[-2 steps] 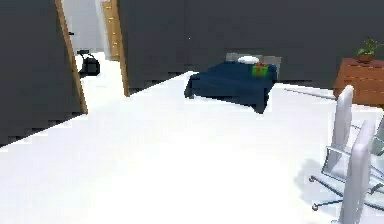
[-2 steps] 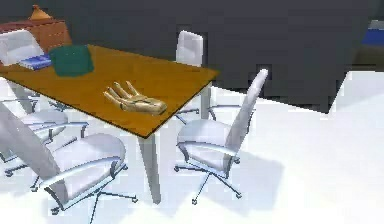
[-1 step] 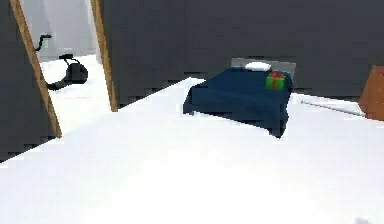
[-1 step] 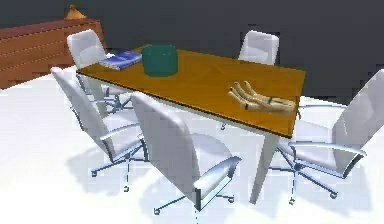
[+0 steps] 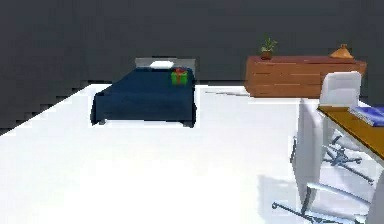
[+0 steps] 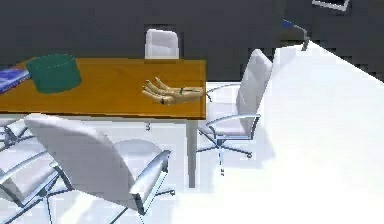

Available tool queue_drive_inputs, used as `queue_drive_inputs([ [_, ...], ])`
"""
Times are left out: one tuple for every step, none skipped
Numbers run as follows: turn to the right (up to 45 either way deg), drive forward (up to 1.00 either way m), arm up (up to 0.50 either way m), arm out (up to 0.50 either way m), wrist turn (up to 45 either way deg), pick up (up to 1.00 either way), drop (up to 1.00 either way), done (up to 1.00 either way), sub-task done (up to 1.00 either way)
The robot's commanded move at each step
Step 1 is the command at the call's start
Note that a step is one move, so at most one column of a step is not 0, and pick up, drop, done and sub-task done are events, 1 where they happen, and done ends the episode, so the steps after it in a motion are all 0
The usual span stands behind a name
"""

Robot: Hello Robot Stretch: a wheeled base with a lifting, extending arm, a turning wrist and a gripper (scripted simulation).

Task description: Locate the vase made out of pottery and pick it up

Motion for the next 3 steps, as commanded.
queue_drive_inputs([
  [3.0,0.00,0.00,0.00,0.0,0.00,0.00,0.00,0.00],
  [0.0,1.00,0.00,0.00,0.0,0.00,0.00,0.00,0.00],
  [0.0,0.65,0.00,0.00,0.0,0.00,0.00,0.00,0.00],
])
